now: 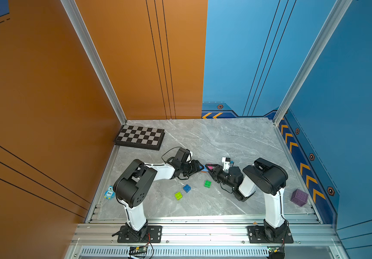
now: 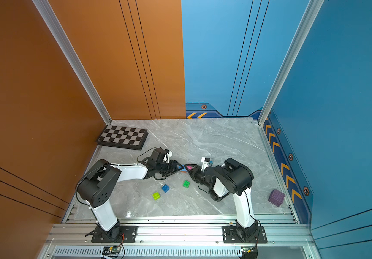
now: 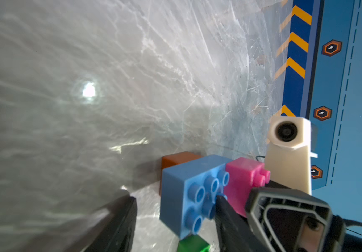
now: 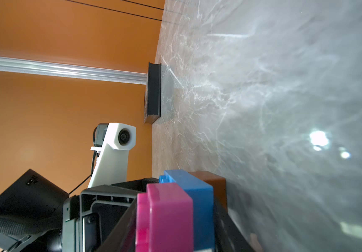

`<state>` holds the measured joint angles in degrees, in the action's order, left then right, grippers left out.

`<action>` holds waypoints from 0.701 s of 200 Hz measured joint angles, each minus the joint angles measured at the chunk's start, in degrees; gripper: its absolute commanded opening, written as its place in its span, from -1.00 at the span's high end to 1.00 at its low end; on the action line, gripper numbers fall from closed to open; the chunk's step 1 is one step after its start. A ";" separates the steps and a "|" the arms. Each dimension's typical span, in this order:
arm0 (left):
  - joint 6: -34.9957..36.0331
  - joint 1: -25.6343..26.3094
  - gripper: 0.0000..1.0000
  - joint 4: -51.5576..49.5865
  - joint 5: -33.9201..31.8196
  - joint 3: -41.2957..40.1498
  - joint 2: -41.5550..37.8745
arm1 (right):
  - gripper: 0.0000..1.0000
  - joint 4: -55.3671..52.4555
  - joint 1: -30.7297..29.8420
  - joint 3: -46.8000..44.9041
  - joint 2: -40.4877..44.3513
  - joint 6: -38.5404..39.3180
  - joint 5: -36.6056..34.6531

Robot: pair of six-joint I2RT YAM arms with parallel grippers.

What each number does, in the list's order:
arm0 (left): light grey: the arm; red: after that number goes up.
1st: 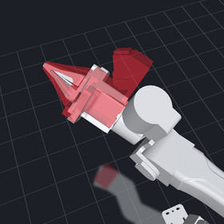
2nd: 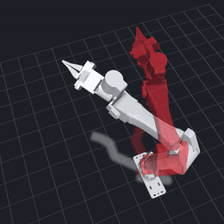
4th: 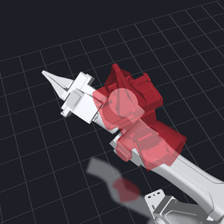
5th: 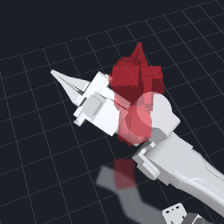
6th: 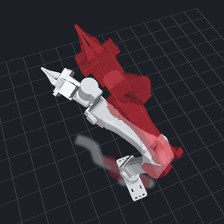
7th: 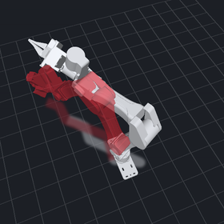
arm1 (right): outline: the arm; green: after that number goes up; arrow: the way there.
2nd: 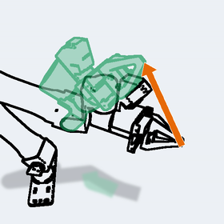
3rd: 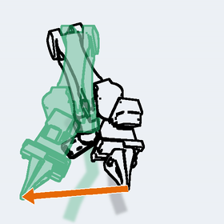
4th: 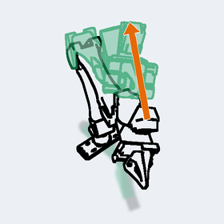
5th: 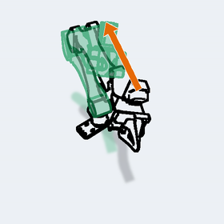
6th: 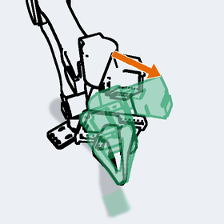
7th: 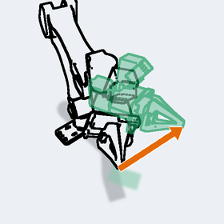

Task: Assemble the letter v with lego
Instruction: Assemble the lego brick with the lego brick, then pick up the lego brick from the center of the board.

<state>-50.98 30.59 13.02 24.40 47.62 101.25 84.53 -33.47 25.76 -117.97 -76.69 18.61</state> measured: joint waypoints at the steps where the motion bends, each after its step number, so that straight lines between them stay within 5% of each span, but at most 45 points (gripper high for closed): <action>1: -0.11 -0.04 -0.42 -0.02 -0.07 -0.09 -0.11 | 0.31 0.00 0.00 0.00 0.00 0.04 0.00; 70: 1.97 -5.31 -0.48 -8.79 -1.66 -5.86 -15.37 | 0.32 3.37 0.07 -0.46 -1.84 2.99 -0.07; 140: 15.17 6.82 -0.39 -34.29 -17.00 -2.12 -23.15 | 0.34 5.05 0.90 -0.44 -2.84 2.95 1.90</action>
<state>-35.81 37.41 -21.28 7.40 45.50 78.11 89.58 -32.58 25.32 -120.81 -73.73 20.51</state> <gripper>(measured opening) 0.709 0.472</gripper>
